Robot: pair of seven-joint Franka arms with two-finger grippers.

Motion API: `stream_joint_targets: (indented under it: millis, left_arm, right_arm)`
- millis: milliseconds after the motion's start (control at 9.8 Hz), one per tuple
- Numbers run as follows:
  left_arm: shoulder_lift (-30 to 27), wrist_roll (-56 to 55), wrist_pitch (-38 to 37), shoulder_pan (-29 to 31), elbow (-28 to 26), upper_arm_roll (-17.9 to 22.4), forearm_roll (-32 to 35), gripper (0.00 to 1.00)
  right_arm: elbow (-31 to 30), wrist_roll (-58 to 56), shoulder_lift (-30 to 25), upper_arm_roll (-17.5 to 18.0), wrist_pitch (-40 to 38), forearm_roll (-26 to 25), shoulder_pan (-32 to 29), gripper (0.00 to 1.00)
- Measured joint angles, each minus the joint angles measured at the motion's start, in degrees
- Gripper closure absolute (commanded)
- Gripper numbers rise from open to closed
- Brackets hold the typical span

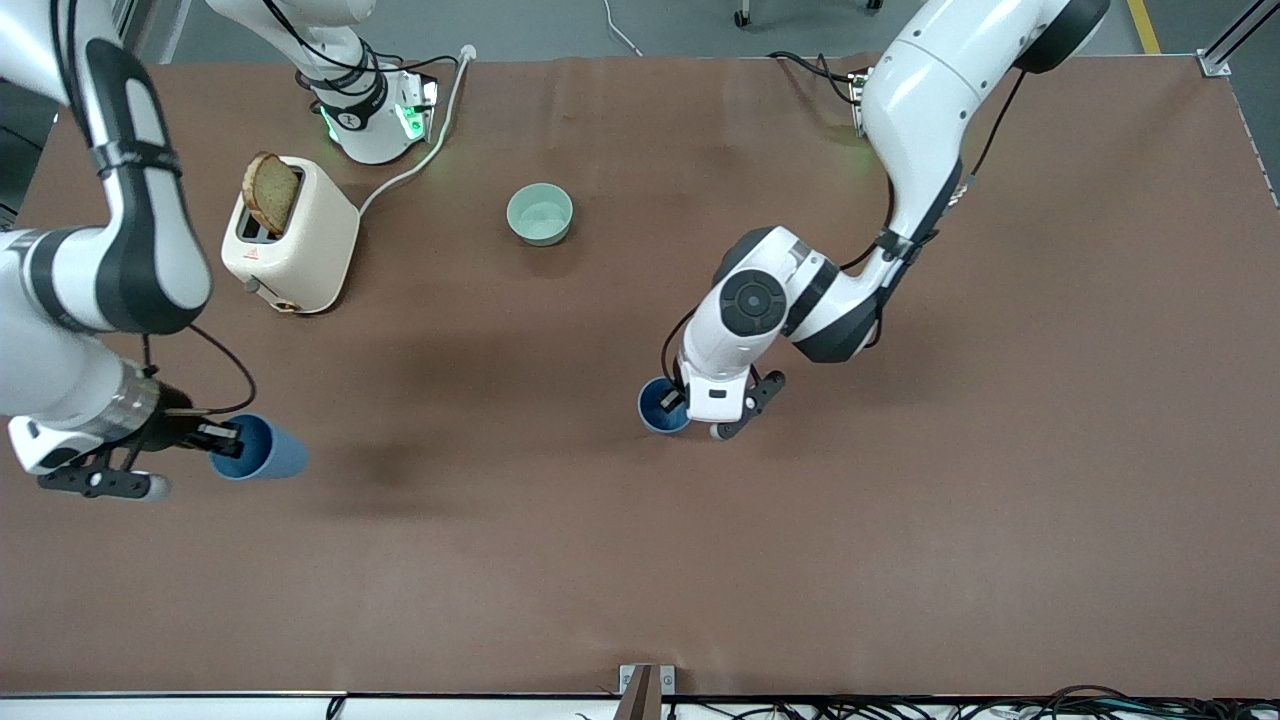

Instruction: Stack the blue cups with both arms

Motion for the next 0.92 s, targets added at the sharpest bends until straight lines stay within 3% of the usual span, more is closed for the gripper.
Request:
stream_joint_targets:
  millis: [102, 204, 510, 714, 918]
  left_arm:
    - [0.7, -1.3, 0.0, -0.9, 0.0, 0.1, 0.1, 0.43]
    - [1.3, -1.9, 0.0, -1.5, 0.0, 0.1, 0.1, 0.00]
    - [-0.5, -2.3, -1.8, -1.0, 2.3, 0.4, 0.1, 0.00]
    - [-7.4, -2.1, -11.2, 1.2, 4.1, 0.5, 0.3, 0.00]
    - [-17.8, -0.5, -21.7, 2.6, 4.7, 0.8, 0.8, 0.00]
  right_arm:
    - [0.0, 6.4, -1.1, 0.6, 0.0, 0.0, 3.6, 0.99]
    - [0.2, 12.7, -1.7, 0.8, 0.0, 0.0, 7.7, 0.99]
    - [1.6, 26.3, -2.2, 1.0, 0.0, 0.0, 17.8, 0.99]
    - [1.6, 32.3, -2.2, 1.0, 0.1, 0.0, 23.6, 0.99]
    - [1.6, 38.5, -1.8, 1.0, 0.2, 0.0, 31.0, 0.99]
